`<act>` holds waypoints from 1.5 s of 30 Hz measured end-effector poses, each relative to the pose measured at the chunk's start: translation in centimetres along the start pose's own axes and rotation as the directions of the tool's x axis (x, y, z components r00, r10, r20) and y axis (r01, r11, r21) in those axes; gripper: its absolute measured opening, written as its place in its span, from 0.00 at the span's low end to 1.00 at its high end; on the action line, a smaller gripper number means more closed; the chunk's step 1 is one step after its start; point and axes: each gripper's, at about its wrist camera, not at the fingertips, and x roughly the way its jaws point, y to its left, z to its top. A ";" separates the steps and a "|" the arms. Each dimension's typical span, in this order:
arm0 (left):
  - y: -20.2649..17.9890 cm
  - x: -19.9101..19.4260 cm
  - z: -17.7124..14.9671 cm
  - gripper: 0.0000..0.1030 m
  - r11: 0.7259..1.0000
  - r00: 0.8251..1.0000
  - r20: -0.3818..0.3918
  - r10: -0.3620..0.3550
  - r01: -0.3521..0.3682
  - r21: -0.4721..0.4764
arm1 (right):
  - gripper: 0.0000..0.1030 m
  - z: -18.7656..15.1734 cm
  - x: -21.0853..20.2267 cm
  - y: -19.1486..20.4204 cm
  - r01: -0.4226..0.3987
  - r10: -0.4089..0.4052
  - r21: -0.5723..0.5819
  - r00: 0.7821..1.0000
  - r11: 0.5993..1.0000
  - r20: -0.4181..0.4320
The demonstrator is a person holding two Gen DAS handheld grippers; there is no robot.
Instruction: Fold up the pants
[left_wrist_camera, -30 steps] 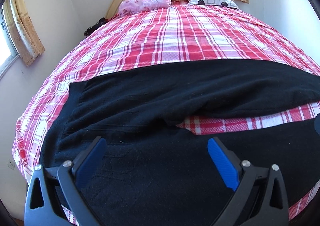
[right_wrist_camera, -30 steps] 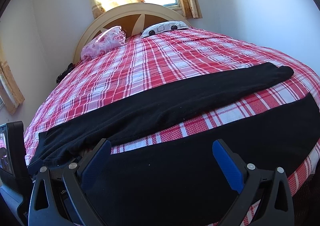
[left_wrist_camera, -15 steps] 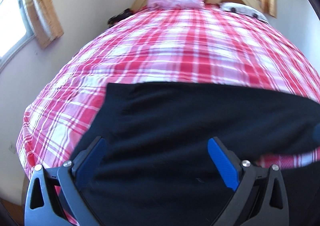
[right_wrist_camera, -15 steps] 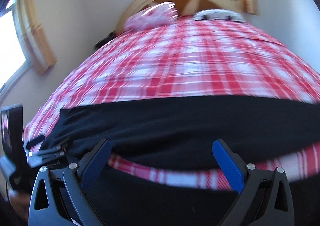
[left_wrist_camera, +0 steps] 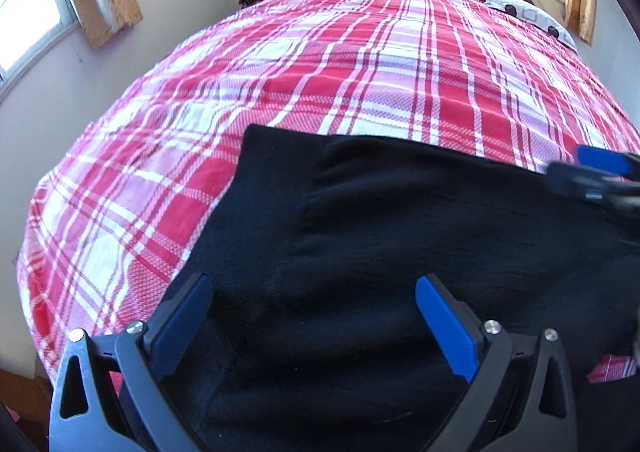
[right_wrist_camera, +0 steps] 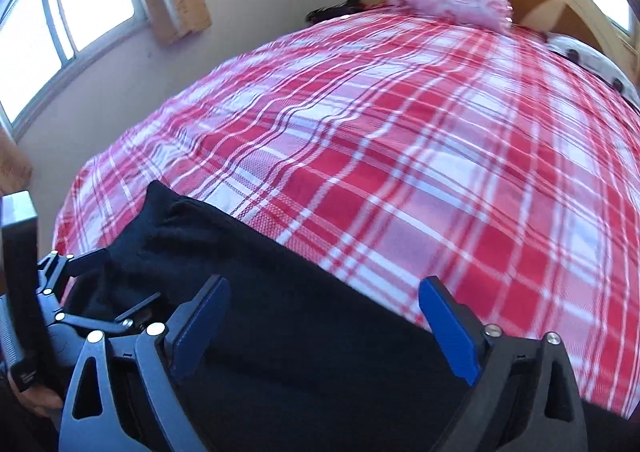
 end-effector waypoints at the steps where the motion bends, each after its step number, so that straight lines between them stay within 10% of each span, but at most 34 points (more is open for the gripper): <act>1: 0.0 0.1 0.0 1.00 1.000 1.000 0.002 -0.004 0.004 0.000 | 0.79 0.4 1.0 0.4 0.002 -0.002 -0.024 1.000 1.000 -0.019; 10: -0.3 0.7 0.1 1.00 1.000 0.999 0.032 -0.009 0.008 0.025 | 0.60 0.4 5.6 2.6 0.009 -0.021 -0.143 0.996 0.990 -0.084; 15: 0.9 -0.3 -0.1 1.00 0.998 0.998 0.020 -0.055 0.054 0.007 | 0.07 0.2 4.6 2.7 -0.054 0.042 -0.109 0.993 0.993 -0.108; 31: 5.0 -7.2 -2.5 1.00 0.970 0.968 0.084 -0.236 0.240 -0.048 | 0.04 -7.2 -6.3 11.5 -0.070 0.092 -0.216 0.992 0.974 0.091; 45: 3.7 -4.7 -3.7 0.96 0.931 0.944 0.059 -0.323 0.329 -0.158 | 0.04 -14.7 -5.9 15.9 0.064 -0.027 -0.214 0.985 0.975 0.173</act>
